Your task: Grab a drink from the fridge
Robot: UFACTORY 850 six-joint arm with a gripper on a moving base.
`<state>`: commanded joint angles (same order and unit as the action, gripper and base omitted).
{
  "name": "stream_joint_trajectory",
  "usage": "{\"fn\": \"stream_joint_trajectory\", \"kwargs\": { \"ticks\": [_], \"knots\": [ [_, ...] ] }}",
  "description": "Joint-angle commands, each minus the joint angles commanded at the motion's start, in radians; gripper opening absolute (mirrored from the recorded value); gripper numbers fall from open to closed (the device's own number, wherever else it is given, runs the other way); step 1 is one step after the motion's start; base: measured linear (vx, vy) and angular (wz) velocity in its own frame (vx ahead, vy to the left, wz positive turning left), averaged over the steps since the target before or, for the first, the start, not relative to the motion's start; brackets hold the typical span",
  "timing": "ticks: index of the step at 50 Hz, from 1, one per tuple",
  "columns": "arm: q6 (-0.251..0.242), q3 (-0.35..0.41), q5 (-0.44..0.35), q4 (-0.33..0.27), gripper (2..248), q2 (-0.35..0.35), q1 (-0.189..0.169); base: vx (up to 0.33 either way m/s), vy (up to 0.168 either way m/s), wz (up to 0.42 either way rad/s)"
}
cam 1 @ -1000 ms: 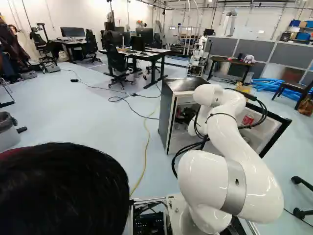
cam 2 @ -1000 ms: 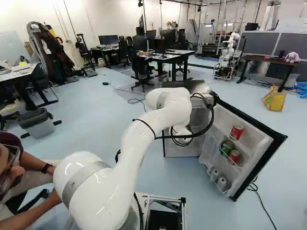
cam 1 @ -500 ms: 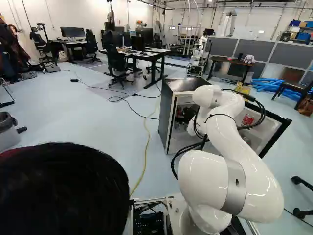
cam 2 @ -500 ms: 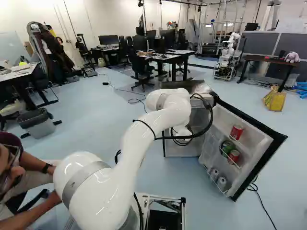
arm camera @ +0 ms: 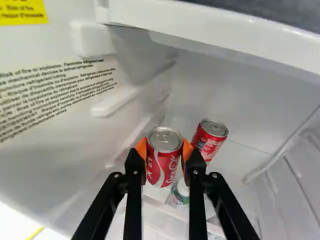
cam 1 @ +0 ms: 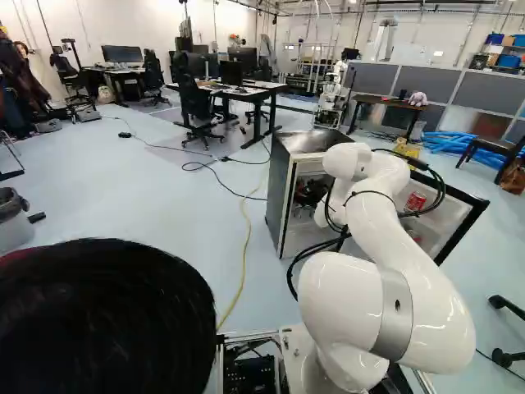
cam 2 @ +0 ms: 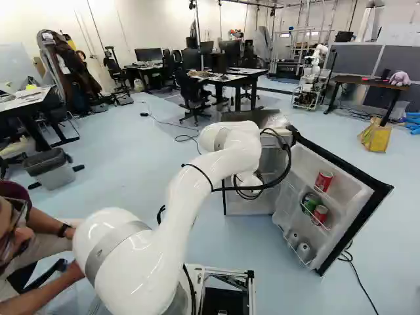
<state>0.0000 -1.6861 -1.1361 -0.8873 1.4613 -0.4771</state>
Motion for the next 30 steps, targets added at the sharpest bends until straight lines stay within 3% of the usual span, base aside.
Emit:
{"fn": "stream_joint_trajectory", "kwargs": {
  "ticks": [30],
  "knots": [
    [0.0, 0.048, 0.0, 0.0, 88, -0.025, -0.007, 0.0, 0.0, 0.0]
  ]
}}
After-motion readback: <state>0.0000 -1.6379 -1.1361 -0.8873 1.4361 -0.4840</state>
